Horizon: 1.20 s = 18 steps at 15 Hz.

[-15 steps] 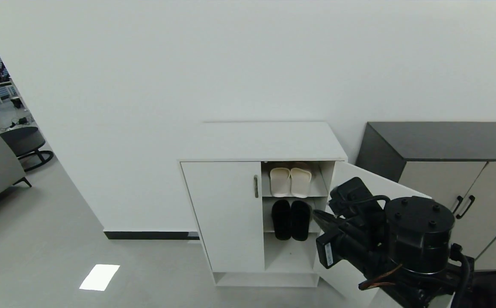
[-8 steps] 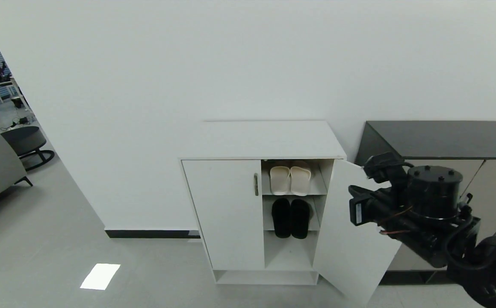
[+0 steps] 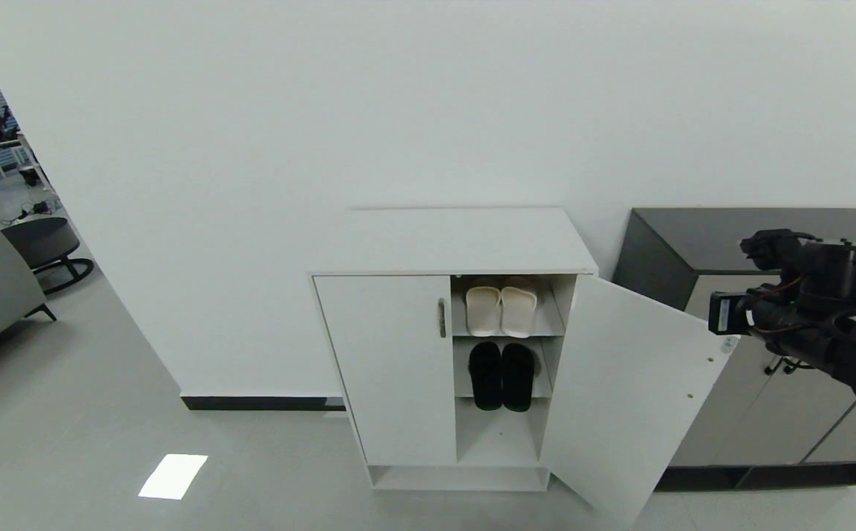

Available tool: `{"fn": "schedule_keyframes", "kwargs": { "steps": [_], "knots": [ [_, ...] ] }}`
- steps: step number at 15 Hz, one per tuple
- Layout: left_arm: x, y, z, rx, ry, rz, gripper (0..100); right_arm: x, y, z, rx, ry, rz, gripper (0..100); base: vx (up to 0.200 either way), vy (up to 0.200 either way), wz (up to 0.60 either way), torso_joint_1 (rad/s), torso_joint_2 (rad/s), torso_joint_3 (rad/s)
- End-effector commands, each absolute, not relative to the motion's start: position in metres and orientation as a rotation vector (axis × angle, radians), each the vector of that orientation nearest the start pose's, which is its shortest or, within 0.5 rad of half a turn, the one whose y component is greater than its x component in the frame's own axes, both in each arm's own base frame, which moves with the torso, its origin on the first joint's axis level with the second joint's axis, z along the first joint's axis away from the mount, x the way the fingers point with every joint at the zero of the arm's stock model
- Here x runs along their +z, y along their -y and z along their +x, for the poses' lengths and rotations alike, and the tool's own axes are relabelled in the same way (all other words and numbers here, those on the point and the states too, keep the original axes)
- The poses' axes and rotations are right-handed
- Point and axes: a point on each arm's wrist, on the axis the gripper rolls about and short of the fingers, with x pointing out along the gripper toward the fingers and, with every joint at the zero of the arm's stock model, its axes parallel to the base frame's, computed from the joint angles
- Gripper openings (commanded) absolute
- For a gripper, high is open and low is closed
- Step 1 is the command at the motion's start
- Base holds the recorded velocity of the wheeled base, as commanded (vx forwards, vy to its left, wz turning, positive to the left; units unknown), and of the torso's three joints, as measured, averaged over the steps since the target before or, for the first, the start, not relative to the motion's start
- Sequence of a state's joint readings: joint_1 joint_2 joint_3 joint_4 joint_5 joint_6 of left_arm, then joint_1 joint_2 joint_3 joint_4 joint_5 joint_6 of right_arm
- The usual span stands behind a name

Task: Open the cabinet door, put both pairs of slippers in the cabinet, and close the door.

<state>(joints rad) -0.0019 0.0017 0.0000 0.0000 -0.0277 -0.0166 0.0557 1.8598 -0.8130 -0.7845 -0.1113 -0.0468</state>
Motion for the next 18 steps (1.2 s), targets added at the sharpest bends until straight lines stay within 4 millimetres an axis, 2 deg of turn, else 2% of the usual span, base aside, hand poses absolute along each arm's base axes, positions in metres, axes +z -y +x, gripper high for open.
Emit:
{"fn": "schedule_keyframes", "kwargs": {
  "steps": [1,5,8,18],
  "knots": [
    [0.076,0.001,-0.023,-0.029,-0.003,-0.017,0,0.136,0.012,0.357,-0.123,-0.285,-0.054,0,0.0,0.0,0.0,0.0,0.0,0.0],
    [0.076,0.001,-0.023,-0.029,-0.003,-0.017,0,0.114,0.041,0.38,-0.194,-0.321,-0.042,0,0.0,0.0,0.0,0.0,0.0,0.0],
    [0.076,0.001,-0.023,-0.029,-0.003,-0.017,0,0.102,0.049,0.384,-0.17,-0.348,-0.031,0,0.0,0.0,0.0,0.0,0.0,0.0],
    [0.076,0.001,-0.023,-0.028,-0.003,-0.018,0,0.089,0.044,0.386,-0.154,-0.387,-0.033,0,0.0,0.0,0.0,0.0,0.0,0.0]
  ]
}}
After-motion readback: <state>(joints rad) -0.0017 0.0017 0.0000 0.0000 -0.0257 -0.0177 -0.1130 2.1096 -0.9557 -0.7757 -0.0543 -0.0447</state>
